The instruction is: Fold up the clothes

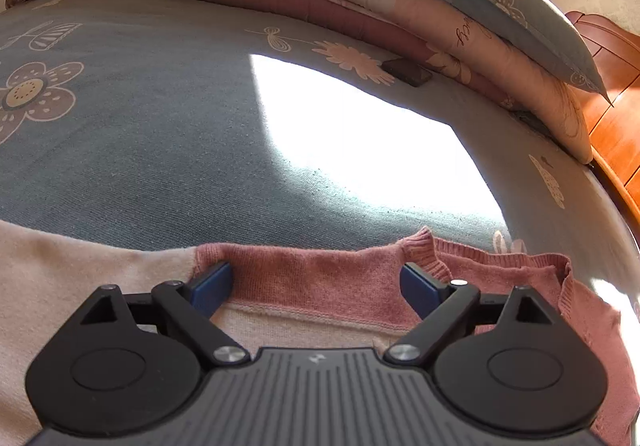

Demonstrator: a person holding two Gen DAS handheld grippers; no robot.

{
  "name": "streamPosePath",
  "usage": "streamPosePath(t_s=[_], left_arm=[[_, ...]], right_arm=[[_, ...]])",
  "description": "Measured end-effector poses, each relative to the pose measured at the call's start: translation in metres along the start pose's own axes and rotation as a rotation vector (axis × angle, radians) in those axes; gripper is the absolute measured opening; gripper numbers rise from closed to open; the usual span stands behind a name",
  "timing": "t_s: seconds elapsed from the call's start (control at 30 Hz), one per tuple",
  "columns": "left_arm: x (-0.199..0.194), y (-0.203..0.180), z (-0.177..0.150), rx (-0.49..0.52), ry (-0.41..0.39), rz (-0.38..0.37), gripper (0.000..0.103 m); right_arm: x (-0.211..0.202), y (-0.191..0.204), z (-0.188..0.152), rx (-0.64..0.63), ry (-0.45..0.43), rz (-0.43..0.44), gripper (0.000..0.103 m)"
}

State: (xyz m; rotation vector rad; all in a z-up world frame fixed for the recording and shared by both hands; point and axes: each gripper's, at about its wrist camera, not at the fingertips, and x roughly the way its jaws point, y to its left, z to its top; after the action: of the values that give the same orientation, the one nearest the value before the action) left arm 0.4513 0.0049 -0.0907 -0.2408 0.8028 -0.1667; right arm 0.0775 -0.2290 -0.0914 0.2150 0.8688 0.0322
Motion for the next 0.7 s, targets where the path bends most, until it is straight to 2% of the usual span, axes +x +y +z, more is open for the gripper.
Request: streamPosePath(t_s=[0.17,0.27,0.37,0.47,0.7], left_arm=[[0.000,-0.010,0.009,-0.002,0.001,0.034,0.093],[-0.021,-0.010,0.008,-0.004,-0.007,0.004,0.093],[-0.045,-0.005,0.005,0.020,-0.010,0.006,0.093],[-0.071,0.013,0.001,0.015,-0.021,0.010,0.093],[-0.098,0.088,-0.010,-0.122,-0.004,0.047,0.093]], right_arm=[[-0.001,0.000,0.000,-0.004,0.000,-0.001,0.103],[-0.002,0.000,0.000,-0.002,0.000,-0.001,0.103],[-0.002,0.001,0.000,-0.001,-0.001,-0.002,0.103],[-0.002,0.001,-0.001,-0.002,-0.002,-0.006,0.103],[-0.001,0.005,-0.002,-0.024,-0.002,-0.028,0.103]])
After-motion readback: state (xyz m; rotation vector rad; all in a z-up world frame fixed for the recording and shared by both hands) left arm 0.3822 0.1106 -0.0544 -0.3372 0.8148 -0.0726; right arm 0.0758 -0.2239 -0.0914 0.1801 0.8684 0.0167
